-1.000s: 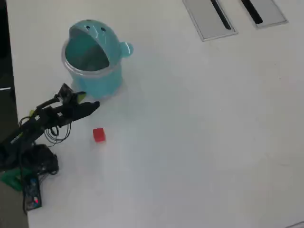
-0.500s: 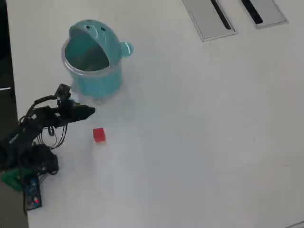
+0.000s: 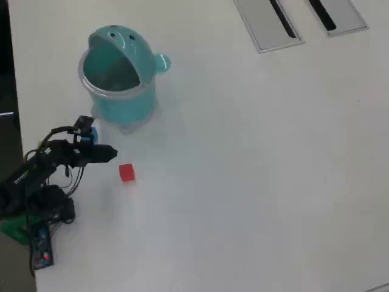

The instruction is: Grasp RGB lego blocks and put them in the bin one by one.

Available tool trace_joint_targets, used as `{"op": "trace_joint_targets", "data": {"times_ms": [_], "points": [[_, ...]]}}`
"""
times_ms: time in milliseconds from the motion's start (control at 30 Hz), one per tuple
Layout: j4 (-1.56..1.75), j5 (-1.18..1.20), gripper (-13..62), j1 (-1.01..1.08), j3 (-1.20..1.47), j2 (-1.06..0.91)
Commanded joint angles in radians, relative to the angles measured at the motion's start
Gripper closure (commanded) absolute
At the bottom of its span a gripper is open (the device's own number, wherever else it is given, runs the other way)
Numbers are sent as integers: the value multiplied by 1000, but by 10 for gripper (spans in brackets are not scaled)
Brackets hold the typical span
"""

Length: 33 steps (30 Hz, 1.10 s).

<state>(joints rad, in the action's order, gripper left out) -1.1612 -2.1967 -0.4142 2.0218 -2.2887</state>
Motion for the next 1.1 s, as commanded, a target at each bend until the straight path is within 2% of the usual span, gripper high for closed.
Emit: {"op": "trace_joint_targets", "data": {"times_ms": [0,167,633,1067], "points": [[15,-37,166,-49,-17,-61],[118,-31,176,-127,87,-25],[334,-77,181,52,215,87],[397,-77,181,18,245,144]]}}
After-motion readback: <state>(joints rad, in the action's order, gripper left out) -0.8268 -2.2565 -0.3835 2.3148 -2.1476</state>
